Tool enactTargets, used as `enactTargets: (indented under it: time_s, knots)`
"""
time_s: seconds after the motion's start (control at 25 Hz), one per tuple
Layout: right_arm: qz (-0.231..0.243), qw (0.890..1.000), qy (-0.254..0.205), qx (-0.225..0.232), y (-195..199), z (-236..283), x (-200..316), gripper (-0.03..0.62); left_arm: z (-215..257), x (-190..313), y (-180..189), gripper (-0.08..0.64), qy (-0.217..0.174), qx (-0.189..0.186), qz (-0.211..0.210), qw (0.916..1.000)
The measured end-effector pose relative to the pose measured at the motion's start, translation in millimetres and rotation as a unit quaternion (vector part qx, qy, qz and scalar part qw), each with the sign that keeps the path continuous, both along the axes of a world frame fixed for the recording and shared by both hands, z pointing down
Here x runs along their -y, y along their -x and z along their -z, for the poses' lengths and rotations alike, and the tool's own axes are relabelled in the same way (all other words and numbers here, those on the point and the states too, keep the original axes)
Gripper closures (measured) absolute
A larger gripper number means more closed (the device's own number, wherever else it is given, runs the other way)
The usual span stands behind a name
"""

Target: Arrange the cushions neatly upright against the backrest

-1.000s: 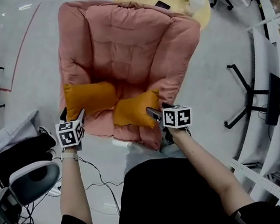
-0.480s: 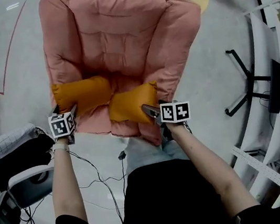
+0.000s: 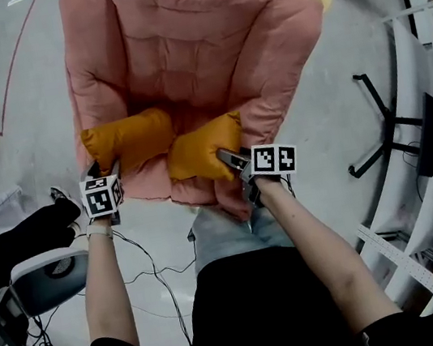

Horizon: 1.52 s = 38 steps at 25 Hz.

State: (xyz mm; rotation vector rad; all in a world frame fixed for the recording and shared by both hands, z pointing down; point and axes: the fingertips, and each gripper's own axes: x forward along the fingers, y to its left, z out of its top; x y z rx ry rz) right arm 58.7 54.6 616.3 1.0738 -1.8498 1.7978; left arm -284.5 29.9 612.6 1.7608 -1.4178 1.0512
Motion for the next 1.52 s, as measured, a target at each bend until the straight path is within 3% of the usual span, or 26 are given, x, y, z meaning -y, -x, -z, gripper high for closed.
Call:
enactTargets:
  time_s: [0.2, 0.4, 0.6, 0.8, 1.04, 1.32, 1.52]
  knots:
    - [0.009, 1.0, -0.008, -0.013, -0.1, 9.3, -2.9, 0.342, 9.6, -20.3, 0.8, 0.33, 0.001, -0.012, 0.014, 0.9998]
    - [0.013, 0.999, -0.04, -0.017, 3.6, 37.7, 6.5, 0.37, 24.9, -56.3, 14.3, 0.339, -0.001, -0.028, 0.063, 0.9976]
    - [0.009, 0.998, -0.069, -0.013, -3.1, 67.7, 21.0, 0.385, 46.6, -107.2, 10.4, 0.342, 0.011, -0.004, 0.063, 0.9979]
    - [-0.016, 0.995, -0.094, 0.015, -4.2, 91.8, 44.5, 0.388, 64.0, -153.3, -9.0, 0.344, 0.024, -0.003, 0.068, 0.9974]
    - [-0.011, 0.992, -0.117, 0.042, 20.5, 103.5, 73.8, 0.388, 72.0, -198.6, -37.4, 0.344, 0.044, -0.007, 0.081, 0.9957]
    - [-0.018, 0.986, -0.122, 0.11, 61.4, 102.1, 104.3, 0.388, 62.0, -218.3, -72.4, 0.342, 0.067, -0.022, 0.11, 0.9914]
    - [-0.042, 0.983, -0.096, 0.152, 90.7, 74.3, 117.1, 0.387, 51.2, -224.3, -83.5, 0.341, 0.074, -0.02, 0.152, 0.9854]
